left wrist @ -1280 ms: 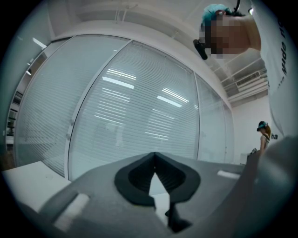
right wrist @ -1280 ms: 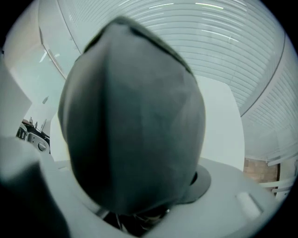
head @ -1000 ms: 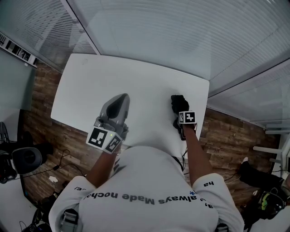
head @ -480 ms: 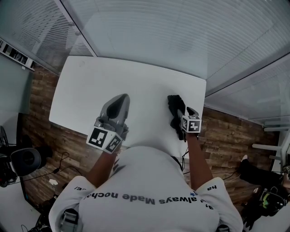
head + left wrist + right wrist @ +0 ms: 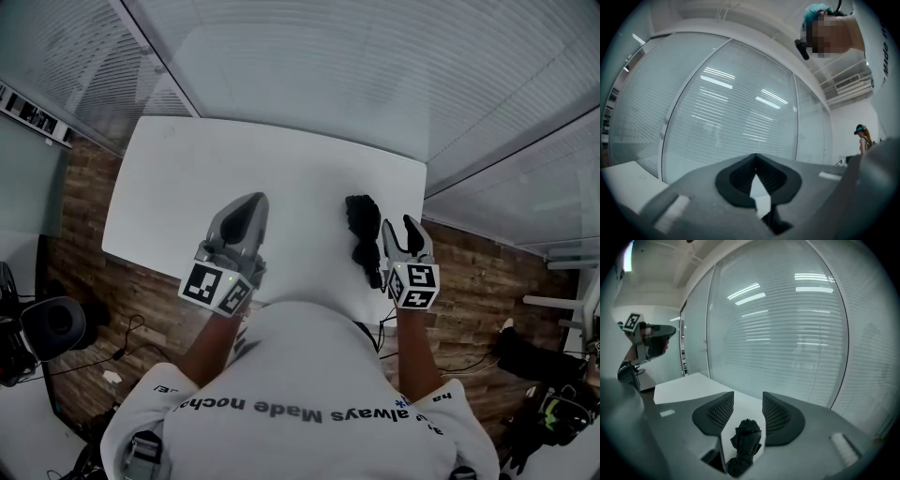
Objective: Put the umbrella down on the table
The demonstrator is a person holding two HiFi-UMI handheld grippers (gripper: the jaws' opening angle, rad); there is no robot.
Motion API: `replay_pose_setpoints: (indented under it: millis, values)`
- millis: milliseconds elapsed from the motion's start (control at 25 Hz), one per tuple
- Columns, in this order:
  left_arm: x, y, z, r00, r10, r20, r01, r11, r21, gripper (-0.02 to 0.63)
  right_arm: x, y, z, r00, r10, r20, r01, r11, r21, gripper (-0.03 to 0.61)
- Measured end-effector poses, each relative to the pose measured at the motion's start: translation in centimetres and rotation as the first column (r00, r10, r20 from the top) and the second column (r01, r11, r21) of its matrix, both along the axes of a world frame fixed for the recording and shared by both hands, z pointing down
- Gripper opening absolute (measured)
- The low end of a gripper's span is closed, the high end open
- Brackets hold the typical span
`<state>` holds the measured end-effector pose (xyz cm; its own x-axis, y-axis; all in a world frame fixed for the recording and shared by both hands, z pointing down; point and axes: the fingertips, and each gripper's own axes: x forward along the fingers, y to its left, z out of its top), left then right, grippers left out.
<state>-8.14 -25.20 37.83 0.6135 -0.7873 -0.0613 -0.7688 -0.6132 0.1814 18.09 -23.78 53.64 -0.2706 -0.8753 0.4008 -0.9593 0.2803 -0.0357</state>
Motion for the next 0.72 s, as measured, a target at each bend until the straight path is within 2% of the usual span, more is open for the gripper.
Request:
replay_pose_setpoints:
  millis: [160,280,440,560,720]
  values:
    - [0.2,-0.1,0.3,1.000,0.002,0.002,-0.002,1.000,-0.002,0.003,-0.7,1.5,-5.3,1.000,-0.015,-0.020,0.017,0.992,0.124,0.186]
    - [0.2,-0.1,0.2,1.000,0.003,0.003,-0.003,1.000,0.001,0.003,-0.9,2.9,-8.5,1.000,-0.010,-0.002,0.010,0.982,0.188,0.179]
    - [0.2,-0.2,0.1,1.000,0.002,0.006,-0.002,1.000,0.004,0.003,-0.6,4.8,-11.7,0.998,0.026,0.057,-0.040,0.967,0.253,0.162]
    - [0.3,-0.2,0.0,1.000,0.005,0.005,-0.005,1.000,0.006,0.003,-0.6,5.9,-13.2,0.999,0.034,0.036,-0.043,0.951,0.305,0.152]
    - [0.6,-0.2,-0.1,1.000,0.013,0.003,-0.013,1.000,0.010,0.003,-0.7,6.6,-14.1,0.999,0.036,-0.001,-0.034,0.945,0.324,0.138]
